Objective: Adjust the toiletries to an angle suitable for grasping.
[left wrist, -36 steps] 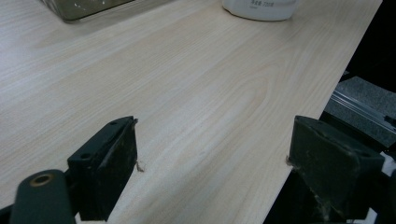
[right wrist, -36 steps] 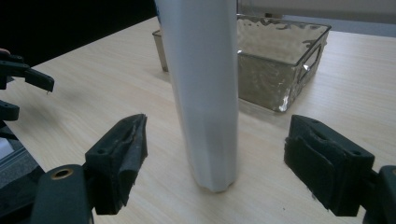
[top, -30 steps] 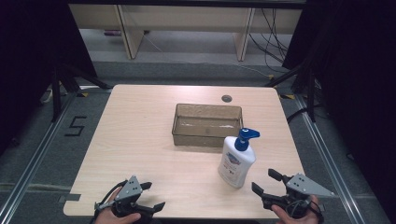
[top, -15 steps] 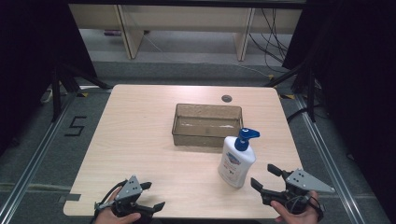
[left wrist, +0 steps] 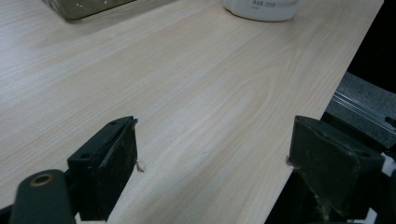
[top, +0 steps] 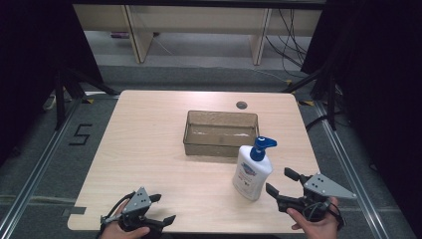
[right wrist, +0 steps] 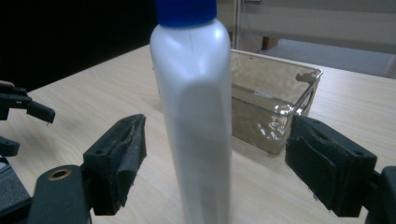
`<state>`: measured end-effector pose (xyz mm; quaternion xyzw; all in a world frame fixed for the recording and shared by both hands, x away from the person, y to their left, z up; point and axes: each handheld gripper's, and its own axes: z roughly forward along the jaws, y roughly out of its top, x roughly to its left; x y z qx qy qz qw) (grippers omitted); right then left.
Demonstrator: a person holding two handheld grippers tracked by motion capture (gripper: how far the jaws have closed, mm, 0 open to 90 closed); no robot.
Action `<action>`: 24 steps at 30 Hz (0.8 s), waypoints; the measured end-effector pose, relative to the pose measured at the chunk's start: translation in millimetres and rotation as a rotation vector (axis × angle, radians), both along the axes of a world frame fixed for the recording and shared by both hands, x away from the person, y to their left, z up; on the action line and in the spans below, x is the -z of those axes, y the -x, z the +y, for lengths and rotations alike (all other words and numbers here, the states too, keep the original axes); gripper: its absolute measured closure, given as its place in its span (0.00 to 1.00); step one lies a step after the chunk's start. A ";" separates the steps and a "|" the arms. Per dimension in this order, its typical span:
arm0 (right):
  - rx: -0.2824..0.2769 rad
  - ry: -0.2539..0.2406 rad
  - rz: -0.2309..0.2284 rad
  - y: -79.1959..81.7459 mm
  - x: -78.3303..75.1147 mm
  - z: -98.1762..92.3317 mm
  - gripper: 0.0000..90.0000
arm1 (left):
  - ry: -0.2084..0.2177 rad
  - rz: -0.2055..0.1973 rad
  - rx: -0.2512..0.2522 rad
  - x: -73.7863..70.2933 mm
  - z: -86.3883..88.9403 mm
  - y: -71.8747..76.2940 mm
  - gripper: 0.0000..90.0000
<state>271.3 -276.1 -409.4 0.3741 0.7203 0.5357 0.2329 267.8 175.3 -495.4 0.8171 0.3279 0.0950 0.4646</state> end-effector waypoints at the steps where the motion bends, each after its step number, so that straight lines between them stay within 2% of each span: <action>1: -0.004 0.021 -0.017 -1.2 -3.3 -1.1 0.23 | -0.011 0.008 0.003 -0.9 0.3 0.2 0.17; 4: -0.004 0.009 -0.010 -1.2 -7.6 1.9 0.23 | 0.013 -0.001 0.002 0.6 -0.8 0.0 0.17; 5: -0.011 0.012 -0.033 -3.1 -8.7 2.4 0.23 | 0.013 -0.001 0.002 0.6 -0.8 0.0 0.17; 7: -0.011 0.011 -0.018 -2.2 -12.4 5.3 0.23 | -0.009 0.007 0.003 -0.9 0.2 0.2 0.17; 8: -0.020 0.012 -0.047 -4.9 -13.1 6.2 0.23 | -0.009 0.007 0.003 -0.9 0.2 0.2 0.17; 9: -0.014 0.009 -0.025 -3.9 -15.6 7.9 0.23 | -0.011 0.006 0.002 -1.0 0.3 0.2 0.17; 13: -0.020 0.023 -0.059 -6.8 -21.7 10.0 0.23 | -0.005 0.006 0.005 -0.8 0.5 -0.2 0.17; 14: -0.018 0.015 -0.049 -6.5 -22.5 10.6 0.23 | -0.007 0.006 0.004 -0.8 0.4 0.1 0.17; 15: -0.024 0.016 -0.064 -7.9 -23.4 10.2 0.23 | -0.002 0.008 0.002 -0.8 -0.2 0.5 0.17; 16: -0.020 0.008 -0.059 -7.6 -24.3 11.1 0.23 | -0.002 0.008 0.002 -0.8 -0.2 0.5 0.17; 18: -0.022 0.028 -0.064 -8.4 -26.8 10.6 0.23 | -0.002 0.008 0.001 -0.6 -0.4 0.5 0.17; 21: -0.023 0.016 -0.065 -9.3 -28.1 12.9 0.23 | -0.004 0.008 0.001 -0.6 -0.4 0.5 0.17; 24: -0.021 0.017 -0.070 -11.5 -31.4 15.9 0.23 | 0.012 0.002 0.002 1.2 -0.7 -0.3 0.17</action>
